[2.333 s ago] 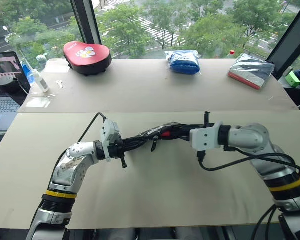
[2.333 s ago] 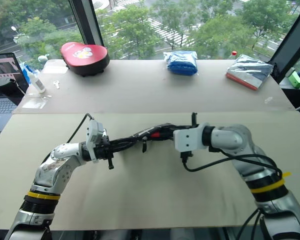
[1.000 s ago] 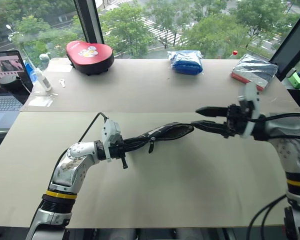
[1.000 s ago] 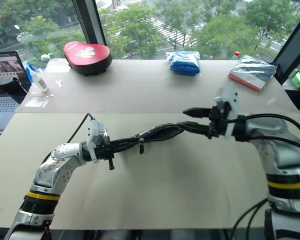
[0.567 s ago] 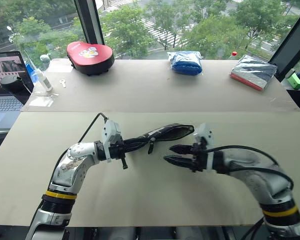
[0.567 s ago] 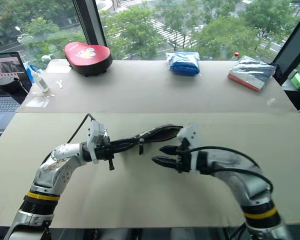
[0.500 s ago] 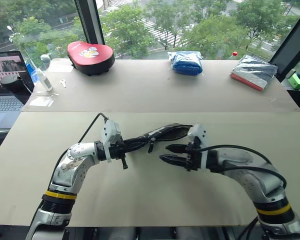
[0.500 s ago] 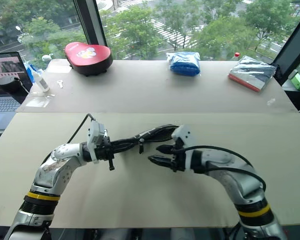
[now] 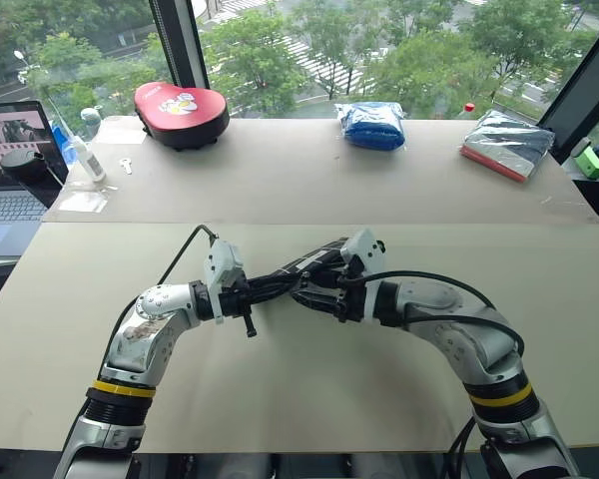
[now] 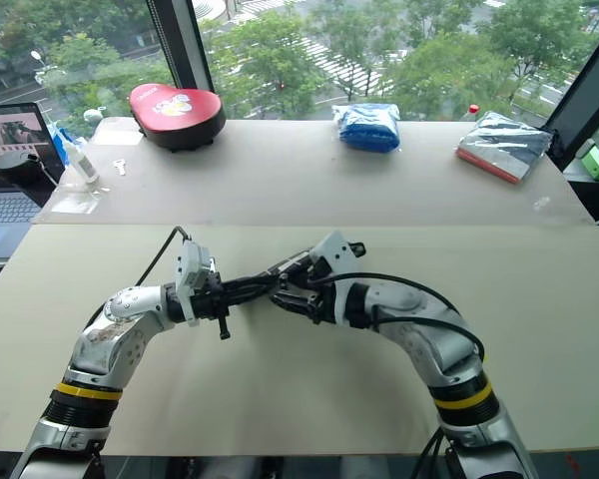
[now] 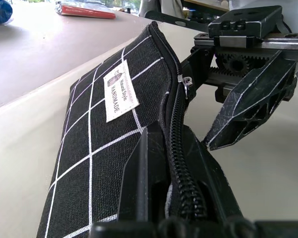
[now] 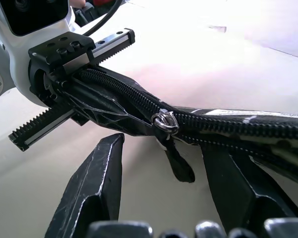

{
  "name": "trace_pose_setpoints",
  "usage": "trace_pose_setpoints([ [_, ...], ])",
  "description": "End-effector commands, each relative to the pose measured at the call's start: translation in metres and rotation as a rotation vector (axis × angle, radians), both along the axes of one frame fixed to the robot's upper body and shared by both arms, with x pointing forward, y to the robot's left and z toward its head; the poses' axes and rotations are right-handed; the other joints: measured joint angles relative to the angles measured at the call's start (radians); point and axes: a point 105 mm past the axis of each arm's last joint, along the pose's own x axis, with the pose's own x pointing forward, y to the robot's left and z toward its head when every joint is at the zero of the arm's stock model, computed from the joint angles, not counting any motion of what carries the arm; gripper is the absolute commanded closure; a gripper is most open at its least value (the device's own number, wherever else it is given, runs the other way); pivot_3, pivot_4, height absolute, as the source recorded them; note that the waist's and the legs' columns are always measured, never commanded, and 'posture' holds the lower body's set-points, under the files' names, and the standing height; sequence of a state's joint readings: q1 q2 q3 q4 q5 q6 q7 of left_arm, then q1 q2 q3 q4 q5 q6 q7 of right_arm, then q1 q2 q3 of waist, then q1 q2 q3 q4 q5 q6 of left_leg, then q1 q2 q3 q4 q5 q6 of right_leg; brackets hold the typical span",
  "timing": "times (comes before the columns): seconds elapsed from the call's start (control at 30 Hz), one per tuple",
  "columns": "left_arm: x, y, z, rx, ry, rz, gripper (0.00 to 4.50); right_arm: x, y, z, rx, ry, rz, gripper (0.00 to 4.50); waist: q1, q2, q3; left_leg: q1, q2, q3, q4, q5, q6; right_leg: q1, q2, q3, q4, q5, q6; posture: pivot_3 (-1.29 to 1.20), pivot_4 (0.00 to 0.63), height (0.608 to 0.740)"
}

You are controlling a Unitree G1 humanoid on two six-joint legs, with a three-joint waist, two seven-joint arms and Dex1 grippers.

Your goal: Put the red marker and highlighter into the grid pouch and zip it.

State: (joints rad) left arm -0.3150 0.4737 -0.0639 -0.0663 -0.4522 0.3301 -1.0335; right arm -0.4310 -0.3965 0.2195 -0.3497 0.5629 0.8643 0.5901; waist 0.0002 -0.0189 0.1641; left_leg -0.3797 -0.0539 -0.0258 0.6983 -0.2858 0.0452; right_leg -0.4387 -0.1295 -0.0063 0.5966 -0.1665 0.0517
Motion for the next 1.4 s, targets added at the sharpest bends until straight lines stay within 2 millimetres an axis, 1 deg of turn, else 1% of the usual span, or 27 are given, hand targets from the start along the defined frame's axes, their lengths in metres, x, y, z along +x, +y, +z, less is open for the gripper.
trace_pose_setpoints([
  [0.03,0.0,-0.003,0.008,-0.005,-0.045,-0.015,4.5,0.001,0.003,0.016,0.016,-0.06,0.012,2.19,-0.001,0.0,0.0,0.0,0.0,0.0,0.0,0.0,0.0,0.0,0.0,0.0,0.0,0.0,0.0,0.0,0.15,0.74],
  [0.07,0.0,-0.003,0.008,-0.005,-0.046,-0.014,4.5,0.002,0.003,0.016,0.017,-0.061,0.008,2.39,-0.001,0.0,0.0,0.0,0.0,0.0,0.0,0.0,0.0,0.0,0.0,0.0,0.0,0.0,0.0,0.0,0.15,0.74],
  [0.1,0.001,-0.003,0.008,-0.005,-0.046,-0.012,4.5,0.003,0.002,0.017,0.017,-0.065,0.005,2.68,-0.001,0.0,0.0,0.0,0.0,0.0,0.0,0.0,0.0,0.0,0.0,0.0,0.0,0.0,0.0,0.0,0.15,0.74],
  [0.17,0.001,-0.002,0.008,-0.005,-0.047,-0.009,4.5,0.004,-0.001,0.017,0.02,-0.064,-0.001,3.45,-0.001,0.0,0.0,0.0,0.0,0.0,0.0,0.0,0.0,0.0,0.0,0.0,0.0,0.0,0.0,0.0,0.15,0.74],
  [0.2,0.001,-0.002,0.008,-0.005,-0.047,-0.008,4.5,0.003,-0.001,0.018,0.022,-0.065,0.002,3.69,-0.002,0.0,0.0,0.0,0.0,0.0,0.0,0.0,0.0,0.0,0.0,0.0,0.0,0.0,0.0,0.0,0.15,0.74],
  [0.27,0.001,-0.002,0.007,-0.005,-0.046,-0.006,4.5,0.001,-0.003,0.019,0.025,-0.064,0.012,4.42,-0.002,0.0,0.0,0.0,0.0,0.0,0.0,0.0,0.0,0.0,0.0,0.0,0.0,0.0,0.0,0.0,0.15,0.74],
  [0.3,0.001,-0.002,0.007,-0.005,-0.046,-0.004,4.5,0.0,-0.003,0.019,0.025,-0.066,0.021,4.47,-0.002,0.0,0.0,0.0,0.0,0.0,0.0,0.0,0.0,0.0,0.0,0.0,0.0,0.0,0.0,0.0,0.15,0.74],
  [0.43,0.001,-0.001,0.007,-0.006,-0.046,-0.002,4.5,-0.005,-0.004,0.021,0.034,-0.069,0.053,4.47,-0.003,0.0,0.0,0.0,0.0,0.0,0.0,0.0,0.0,0.0,0.0,0.0,0.0,0.0,0.0,0.0,0.15,0.74],
  [0.53,0.001,-0.001,0.006,-0.006,-0.046,-0.001,4.5,-0.008,-0.009,0.023,0.042,-0.066,0.062,4.47,-0.003,0.0,0.0,0.0,0.0,0.0,0.0,0.0,0.0,0.0,0.0,0.0,0.0,0.0,0.0,0.0,0.15,0.74],
  [0.63,0.001,0.0,0.006,-0.005,-0.045,0.002,4.5,-0.004,-0.021,0.022,0.028,-0.059,0.027,4.47,-0.002,0.0,0.0,0.0,0.0,0.0,0.0,-0.001,0.001,0.0,0.0,0.0,0.0,0.0,0.0,0.0,0.15,0.74],
  [0.73,0.0,0.001,0.005,-0.004,-0.043,0.003,4.5,0.003,-0.055,0.014,-0.066,-0.054,-0.04,4.47,-0.001,0.0,0.0,0.0,0.0,0.0,0.0,-0.001,0.001,0.0,0.0,0.0,0.0,0.0,0.0,0.0,0.15,0.74],
  [0.83,-0.001,0.002,0.004,-0.001,-0.04,0.004,4.5,0.026,-0.105,0.01,-0.22,-0.121,-0.208,4.47,0.003,0.0,0.0,0.0,0.0,0.0,0.0,-0.001,0.002,0.001,0.0,0.0,-0.001,0.0,0.0,0.0,0.15,0.74],
  [0.9,-0.001,0.002,0.004,-0.001,-0.038,0.003,4.5,0.034,-0.129,0.013,-0.277,-0.146,-0.261,4.47,0.002,0.0,0.0,0.0,0.0,0.001,0.0,-0.001,0.002,0.001,0.0,0.0,-0.001,0.0,0.0,0.0,0.15,0.74],
  [1.0,0.0,0.002,0.004,0.0,-0.039,0.0,4.5,0.045,-0.159,0.024,-0.321,-0.187,-0.333,4.47,-0.001,0.0,0.0,0.0,0.0,0.001,0.0,-0.001,0.002,0.001,0.0,0.0,-0.001,0.0,0.0,0.0,0.15,0.74],
  [1.07,0.001,0.002,0.005,0.0,-0.04,0.0,4.5,0.052,-0.173,0.03,-0.34,-0.226,-0.386,4.47,-0.006,0.0,0.0,0.0,0.001,0.001,0.0,-0.001,0.002,0.001,0.001,0.0,-0.001,0.0,0.0,0.0,0.15,0.74],
  [1.1,0.001,0.003,0.005,0.0,-0.04,0.0,4.5,0.056,-0.177,0.032,-0.336,-0.235,-0.409,4.47,-0.007,0.0,0.0,0.0,0.001,0.001,0.0,-0.001,0.002,0.001,0.001,0.0,-0.001,0.0,0.0,0.0,0.15,0.74],
  [1.13,0.001,0.003,0.005,-0.001,-0.041,0.0,4.5,0.058,-0.178,0.034,-0.32,-0.233,-0.425,4.47,-0.008,0.0,0.0,0.0,0.001,0.001,0.0,-0.001,0.002,0.001,0.001,0.0,-0.001,0.0,0.0,0.0,0.15,0.74],
  [1.17,0.002,0.003,0.006,-0.002,-0.041,0.0,4.5,0.059,-0.174,0.035,-0.29,-0.231,-0.418,4.47,-0.007,0.0,0.0,0.0,0.001,0.001,0.0,-0.001,0.002,0.001,0.001,0.0,-0.001,0.0,0.0,0.0,0.15,0.74],
  [1.23,0.002,0.002,0.006,-0.008,-0.042,0.001,4.5,0.054,-0.161,0.035,-0.236,-0.213,-0.37,4.47,-0.007,0.0,0.0,0.0,0.001,0.001,0.0,-0.001,0.002,0.001,0.001,0.0,-0.002,0.0,0.0,0.0,0.15,0.74],
  [1.3,0.002,-0.001,0.007,-0.017,-0.044,-0.008,4.5,0.043,-0.139,0.028,-0.195,-0.18,-0.271,3.79,-0.006,0.0,0.0,0.0,0.001,0.001,0.0,-0.001,0.002,0.001,0.001,0.0,-0.002,0.0,0.0,0.0,0.15,0.74],
  [1.33,0.001,-0.003,0.007,-0.02,-0.045,-0.015,4.5,0.038,-0.132,0.024,-0.182,-0.159,-0.232,3.6,-0.004,0.0,0.0,-0.001,0.001,0.001,0.0,-0.001,0.002,0.0,0.0,0.0,-0.002,0.0,0.0,0.0,0.15,0.74],
  [1.4,0.001,-0.004,0.007,-0.023,-0.046,-0.023,4.5,0.031,-0.126,0.021,-0.167,-0.134,-0.194,2.89,-0.001,0.0,0.0,-0.001,0.001,0.0,0.0,-0.001,0.002,0.001,0.0,0.0,-0.002,0.0,0.0,0.0,0.15,0.74],
])
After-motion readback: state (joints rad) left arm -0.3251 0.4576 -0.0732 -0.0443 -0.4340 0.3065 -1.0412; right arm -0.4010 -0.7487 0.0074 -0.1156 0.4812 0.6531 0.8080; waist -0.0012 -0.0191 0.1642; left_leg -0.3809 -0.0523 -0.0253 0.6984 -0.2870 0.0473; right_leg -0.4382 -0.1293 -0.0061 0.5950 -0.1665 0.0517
